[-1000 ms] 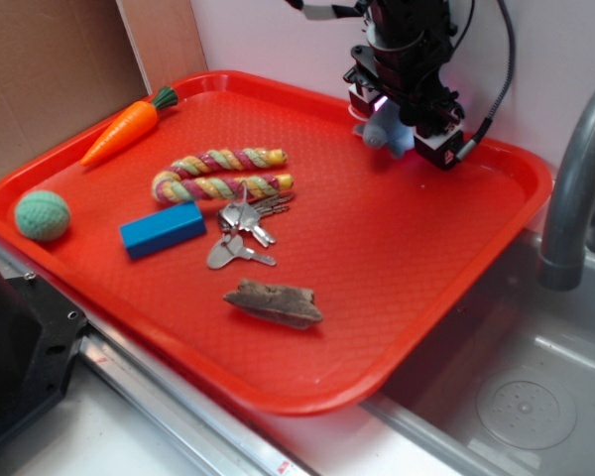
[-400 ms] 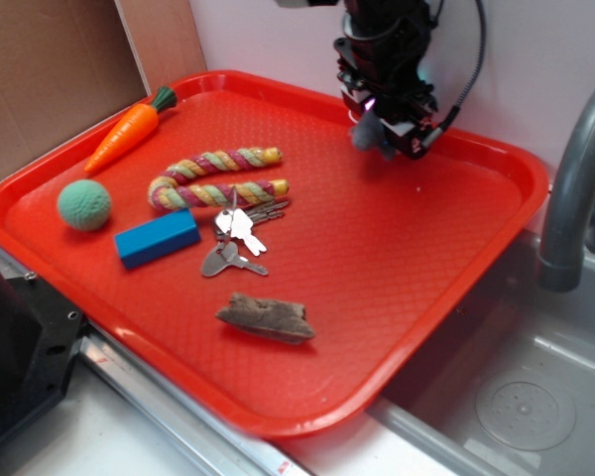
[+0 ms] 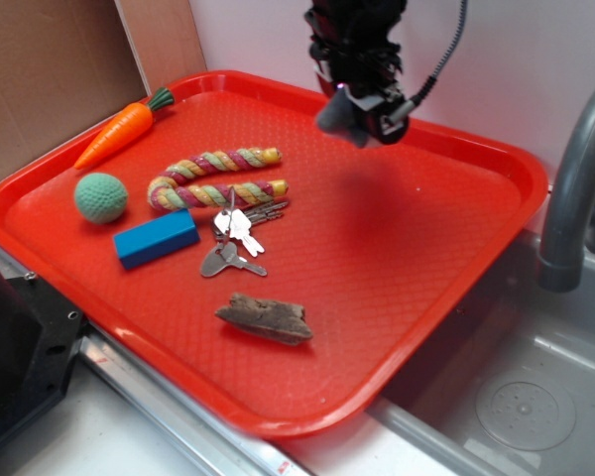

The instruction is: Grab the gray animal.

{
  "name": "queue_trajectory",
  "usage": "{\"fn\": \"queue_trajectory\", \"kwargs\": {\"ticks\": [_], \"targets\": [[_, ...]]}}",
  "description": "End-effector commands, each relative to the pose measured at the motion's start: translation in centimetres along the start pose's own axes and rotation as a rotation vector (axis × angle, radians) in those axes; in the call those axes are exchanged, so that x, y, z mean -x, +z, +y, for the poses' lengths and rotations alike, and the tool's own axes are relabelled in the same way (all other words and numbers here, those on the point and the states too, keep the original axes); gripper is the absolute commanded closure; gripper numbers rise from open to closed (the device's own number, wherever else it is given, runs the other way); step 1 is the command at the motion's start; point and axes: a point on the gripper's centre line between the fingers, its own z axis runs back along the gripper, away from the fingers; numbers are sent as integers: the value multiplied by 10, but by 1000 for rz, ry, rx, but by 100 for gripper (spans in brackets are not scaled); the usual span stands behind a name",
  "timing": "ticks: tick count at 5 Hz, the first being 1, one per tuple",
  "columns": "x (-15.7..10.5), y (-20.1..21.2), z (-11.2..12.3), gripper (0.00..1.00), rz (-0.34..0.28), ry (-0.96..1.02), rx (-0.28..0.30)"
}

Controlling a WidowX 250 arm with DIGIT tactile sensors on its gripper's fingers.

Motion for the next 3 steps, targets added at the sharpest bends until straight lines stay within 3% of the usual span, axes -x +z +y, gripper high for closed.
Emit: {"fn": "queue_trajectory", "kwargs": {"ticks": [1, 2, 3], "targets": [[30, 74, -17, 100, 125, 239, 104], [36, 82, -19, 100, 130, 266, 75], [35, 76, -18, 100, 177, 286, 64]]}}
